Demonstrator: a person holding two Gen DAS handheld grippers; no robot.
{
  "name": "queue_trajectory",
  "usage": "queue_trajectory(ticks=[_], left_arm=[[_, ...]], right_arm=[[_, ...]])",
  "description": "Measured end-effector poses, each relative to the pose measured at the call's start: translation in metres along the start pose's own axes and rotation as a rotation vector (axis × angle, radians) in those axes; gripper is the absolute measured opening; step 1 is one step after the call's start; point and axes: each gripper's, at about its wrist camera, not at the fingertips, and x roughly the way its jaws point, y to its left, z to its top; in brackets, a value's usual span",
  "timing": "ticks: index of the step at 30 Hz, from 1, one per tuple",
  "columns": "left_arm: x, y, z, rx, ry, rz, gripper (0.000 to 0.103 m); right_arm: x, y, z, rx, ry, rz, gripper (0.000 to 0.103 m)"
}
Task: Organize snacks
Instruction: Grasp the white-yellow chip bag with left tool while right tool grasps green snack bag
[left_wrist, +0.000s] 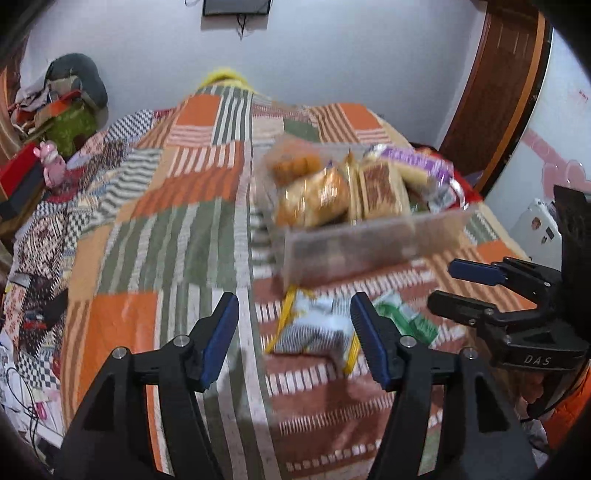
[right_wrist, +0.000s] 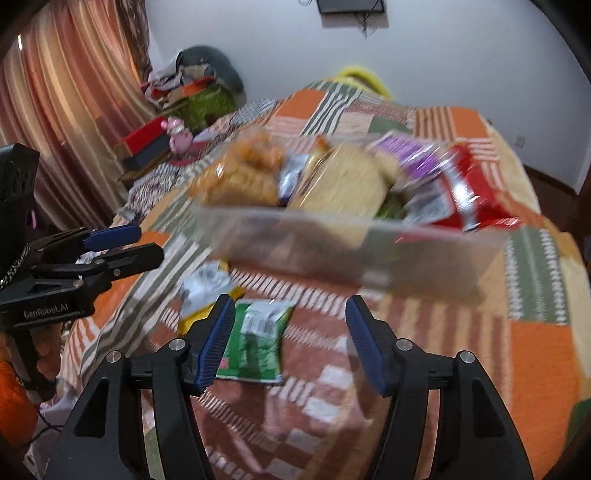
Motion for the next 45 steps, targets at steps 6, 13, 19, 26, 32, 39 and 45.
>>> queue_trajectory(ticks=[6, 13, 19, 26, 32, 39, 45], left_arm=[[0.019, 0.000, -0.011, 0.002, 0.053, -0.027, 0.063], [0.043, -0.003, -0.013, -0.007, 0.101, -0.070, 0.066], [0.069, -0.007, -0.016, -0.019, 0.142, -0.095, 0.069], [0.067, -0.010, -0.017, -0.024, 0.115, -0.112, 0.059], [0.047, -0.014, -0.019, -0.022, 0.078, -0.108, 0.051], [0.016, -0.024, -0.012, -0.001, 0.012, -0.098, 0.040], [-0.006, -0.032, 0.000, 0.007, -0.047, -0.104, 0.023]], right_arm=[[0.024, 0.012, -0.004, -0.033, 0.060, 0.008, 0.059], [0.029, 0.006, -0.010, -0.015, 0.072, 0.031, 0.047], [0.018, 0.001, -0.018, -0.010, 0.039, 0.023, 0.035], [0.002, -0.013, -0.022, 0.013, 0.005, -0.023, 0.032], [-0.013, -0.026, -0.027, 0.049, -0.016, -0.051, 0.031], [-0.040, -0.034, -0.027, 0.081, -0.076, -0.063, 0.030], [-0.063, -0.035, -0.020, 0.085, -0.143, -0.071, 0.030]])
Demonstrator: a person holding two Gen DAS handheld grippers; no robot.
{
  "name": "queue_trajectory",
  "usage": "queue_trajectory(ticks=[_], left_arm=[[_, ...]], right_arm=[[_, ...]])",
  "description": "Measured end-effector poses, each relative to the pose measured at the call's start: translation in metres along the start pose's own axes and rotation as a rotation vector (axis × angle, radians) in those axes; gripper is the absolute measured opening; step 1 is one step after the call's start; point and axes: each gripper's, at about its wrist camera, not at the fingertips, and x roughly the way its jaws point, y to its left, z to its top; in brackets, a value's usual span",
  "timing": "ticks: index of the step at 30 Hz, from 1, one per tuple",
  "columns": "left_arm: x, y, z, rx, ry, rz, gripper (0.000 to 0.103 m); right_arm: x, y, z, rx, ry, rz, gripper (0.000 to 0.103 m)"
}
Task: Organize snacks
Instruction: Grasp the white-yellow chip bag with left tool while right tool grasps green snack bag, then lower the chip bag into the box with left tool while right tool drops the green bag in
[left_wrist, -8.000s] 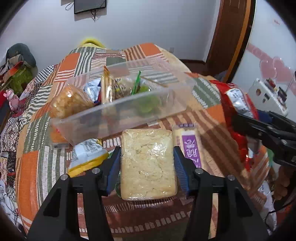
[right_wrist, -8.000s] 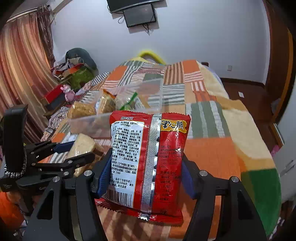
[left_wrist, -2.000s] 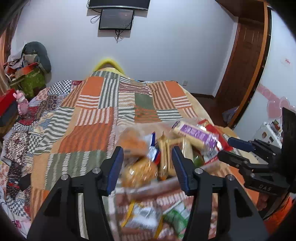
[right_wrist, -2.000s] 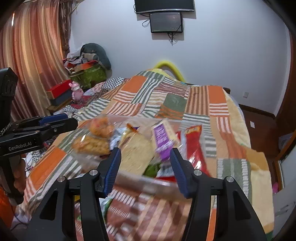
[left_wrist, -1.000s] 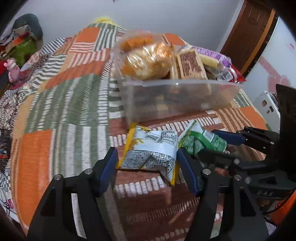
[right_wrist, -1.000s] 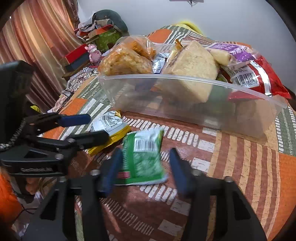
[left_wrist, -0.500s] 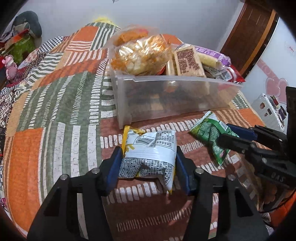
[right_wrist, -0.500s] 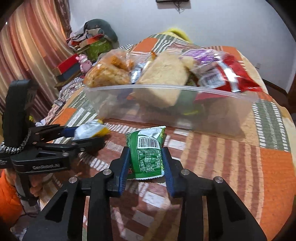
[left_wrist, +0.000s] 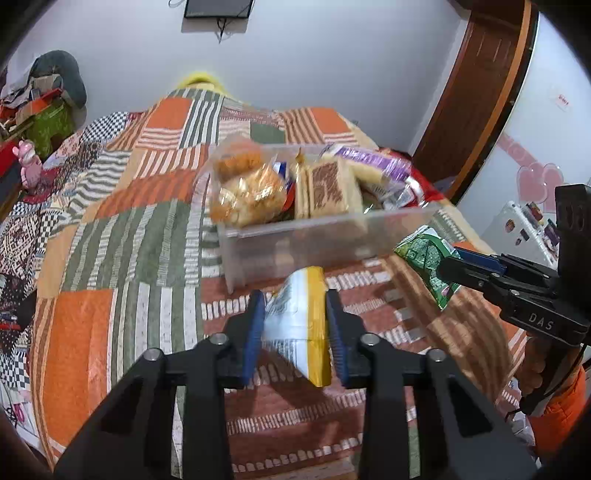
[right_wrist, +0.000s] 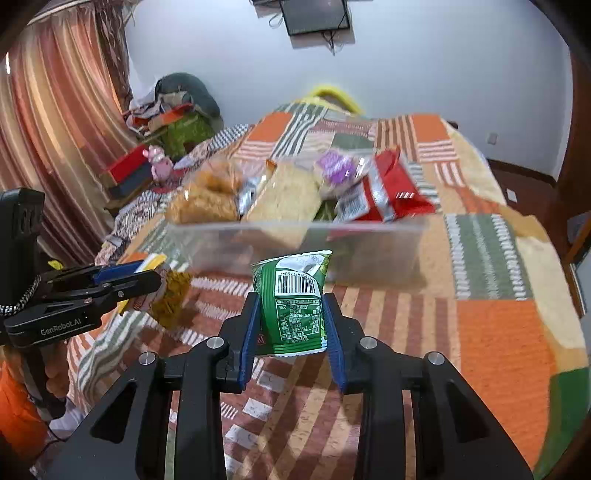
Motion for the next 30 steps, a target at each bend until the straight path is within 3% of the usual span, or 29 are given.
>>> queue_trajectory(ticks=[2, 3, 4, 10, 11, 12, 13, 15, 23, 26, 30], left_arm=[[-0.002, -0.001, 0.003, 0.000, -0.003, 0.008, 0.015], [-0.002, -0.002, 0.004, -0.005, -0.002, -0.004, 0.002], [-0.003, -0.002, 0.005, -0.011, -0.002, -0.009, 0.000], [-0.008, -0.008, 0.007, 0.002, 0.004, -0.019, 0.001], [-0.005, -0.009, 0.007, -0.001, 0.023, -0.032, 0.003], [-0.003, -0.008, 0.007, -0.006, 0.033, -0.032, 0.014], [0.000, -0.008, 0.006, -0.013, 0.045, -0.029, 0.035], [0.008, -0.005, 0.003, -0.030, 0.058, -0.021, 0.061], [0.043, -0.005, -0.020, -0.001, 0.140, 0.020, 0.063], [0.054, -0.007, -0.030, -0.012, 0.173, 0.001, 0.062], [0.053, -0.013, -0.034, 0.008, 0.139, 0.022, 0.053]], right_arm=[[-0.005, -0.001, 0.003, 0.006, -0.017, 0.001, 0.030], [-0.006, -0.002, 0.004, 0.008, -0.024, 0.001, 0.030], [-0.008, -0.003, 0.005, 0.010, -0.031, 0.001, 0.030], [-0.015, -0.006, 0.012, 0.018, -0.061, 0.002, 0.030], [-0.016, -0.005, 0.013, 0.020, -0.064, 0.004, 0.030], [-0.016, -0.006, 0.013, 0.024, -0.066, 0.004, 0.030], [-0.016, -0.006, 0.012, 0.026, -0.066, 0.005, 0.030], [-0.014, -0.007, 0.011, 0.031, -0.064, 0.008, 0.030], [-0.015, -0.011, 0.009, 0.042, -0.055, 0.010, 0.030], [-0.014, -0.010, 0.008, 0.041, -0.052, 0.013, 0.030], [-0.014, -0.007, 0.008, 0.038, -0.052, 0.017, 0.030]])
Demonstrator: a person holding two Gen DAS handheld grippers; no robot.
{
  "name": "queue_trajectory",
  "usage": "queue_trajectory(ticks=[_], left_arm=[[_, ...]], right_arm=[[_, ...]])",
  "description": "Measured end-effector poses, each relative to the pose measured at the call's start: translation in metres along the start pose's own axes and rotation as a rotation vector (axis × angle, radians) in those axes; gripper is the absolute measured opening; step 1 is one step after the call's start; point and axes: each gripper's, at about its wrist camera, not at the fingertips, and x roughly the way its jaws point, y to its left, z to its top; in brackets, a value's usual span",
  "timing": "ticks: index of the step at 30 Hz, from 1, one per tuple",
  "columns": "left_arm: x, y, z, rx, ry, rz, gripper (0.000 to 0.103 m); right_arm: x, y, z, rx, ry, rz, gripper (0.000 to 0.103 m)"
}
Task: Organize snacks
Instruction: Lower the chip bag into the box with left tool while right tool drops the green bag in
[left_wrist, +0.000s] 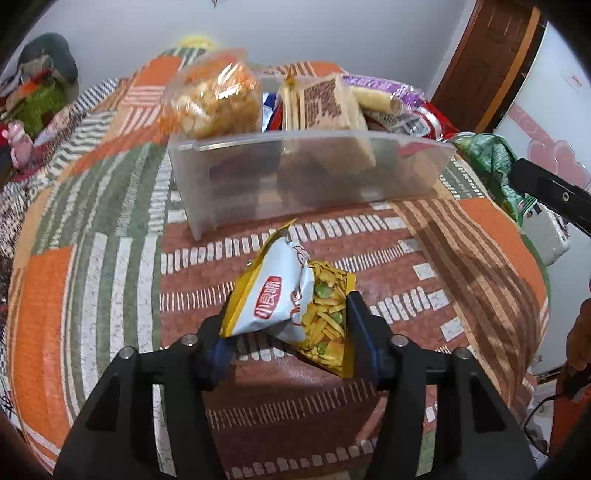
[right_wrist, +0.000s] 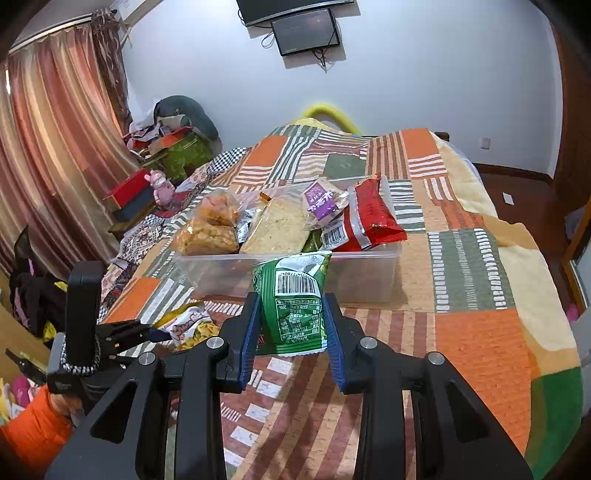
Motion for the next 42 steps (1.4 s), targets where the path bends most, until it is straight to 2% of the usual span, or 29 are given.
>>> queue_trajectory(ticks=[3, 4, 13, 20, 24, 29, 35, 42], left_arm=[[-0.008, -0.003, 0.005, 0.007, -0.040, 0.000, 0.039], [-0.010, -0.005, 0.007, 0.009, -0.051, 0.001, 0.027], [-0.047, -0.011, 0.024, 0.024, -0.140, -0.016, 0.027], [-0.083, -0.017, 0.054, 0.036, -0.267, -0.014, 0.027], [-0.090, -0.018, 0.076, 0.041, -0.309, -0.009, 0.027], [-0.081, -0.015, 0.102, 0.042, -0.329, 0.008, 0.027], [-0.052, -0.005, 0.127, 0.027, -0.307, 0.051, 0.027], [-0.027, 0.006, 0.133, -0.006, -0.274, 0.078, 0.029]], right_arm=[[0.000, 0.000, 0.001, -0.001, -0.001, 0.000, 0.030], [0.000, 0.000, 0.001, -0.001, -0.003, -0.002, 0.030], [-0.004, 0.003, 0.012, -0.010, -0.039, 0.001, 0.030], [0.005, 0.007, 0.031, -0.027, -0.076, -0.001, 0.030], [0.019, 0.009, 0.042, -0.038, -0.082, -0.005, 0.030], [0.036, 0.009, 0.055, -0.057, -0.078, -0.013, 0.030], [0.060, 0.009, 0.064, -0.081, -0.057, -0.034, 0.030], [0.087, 0.009, 0.057, -0.096, 0.003, -0.034, 0.031]])
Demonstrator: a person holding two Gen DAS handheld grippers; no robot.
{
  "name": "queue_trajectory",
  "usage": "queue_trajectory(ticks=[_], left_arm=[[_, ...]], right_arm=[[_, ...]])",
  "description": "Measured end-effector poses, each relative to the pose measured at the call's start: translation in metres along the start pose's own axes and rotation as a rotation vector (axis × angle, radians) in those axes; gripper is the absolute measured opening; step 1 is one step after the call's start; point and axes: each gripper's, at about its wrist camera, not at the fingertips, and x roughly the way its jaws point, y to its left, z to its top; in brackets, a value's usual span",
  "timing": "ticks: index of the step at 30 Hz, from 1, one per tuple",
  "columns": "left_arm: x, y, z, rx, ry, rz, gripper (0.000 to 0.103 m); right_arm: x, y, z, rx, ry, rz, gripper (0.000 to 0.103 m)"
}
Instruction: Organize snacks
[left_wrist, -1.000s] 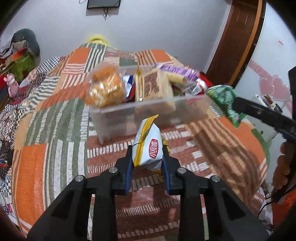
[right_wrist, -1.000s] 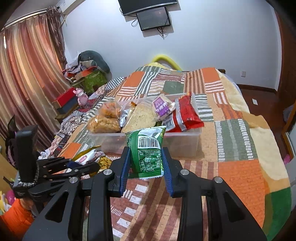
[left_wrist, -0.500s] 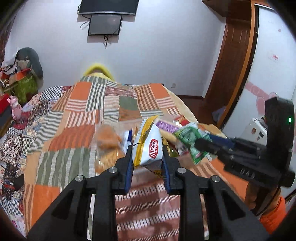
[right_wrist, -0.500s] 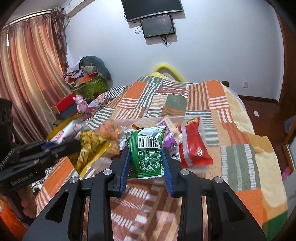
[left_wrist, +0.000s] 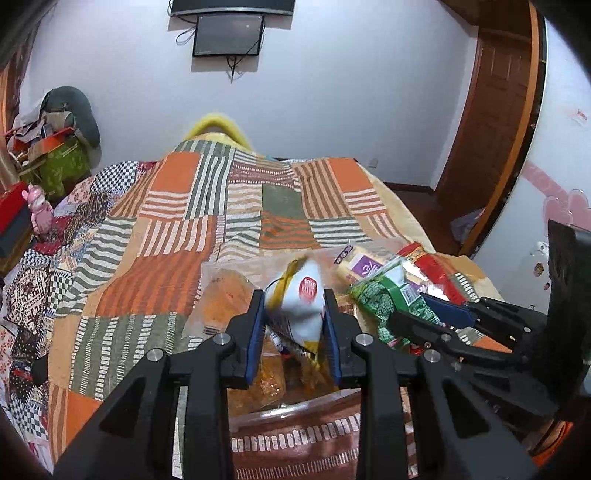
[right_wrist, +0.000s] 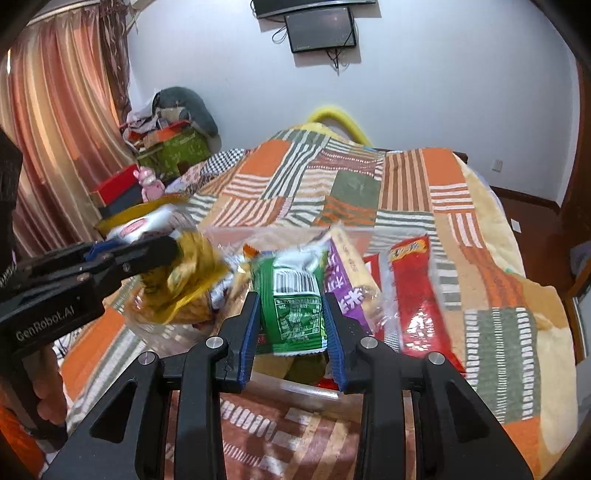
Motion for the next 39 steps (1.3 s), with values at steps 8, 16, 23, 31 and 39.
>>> queue_trajectory(ticks=[8, 16, 23, 31, 39], left_arm=[[-0.018, -0.001, -0.001, -0.014, -0.037, -0.035, 0.040], [-0.084, -0.010, 0.003, 0.004, -0.139, -0.038, 0.040], [-0.163, -0.025, 0.003, 0.025, -0.279, -0.027, 0.041], [-0.231, -0.046, -0.010, 0.053, -0.408, 0.003, 0.057], [-0.263, -0.061, -0.025, 0.071, -0.469, 0.032, 0.073]], right_arm=[[-0.017, 0.003, 0.003, -0.019, -0.011, -0.007, 0.034], [-0.081, 0.011, 0.015, -0.013, -0.128, 0.018, 0.034], [-0.157, 0.025, 0.020, -0.027, -0.280, 0.018, 0.034], [-0.219, 0.044, 0.013, -0.050, -0.400, 0.015, 0.041], [-0.231, 0.053, 0.005, -0.041, -0.433, -0.013, 0.062]])
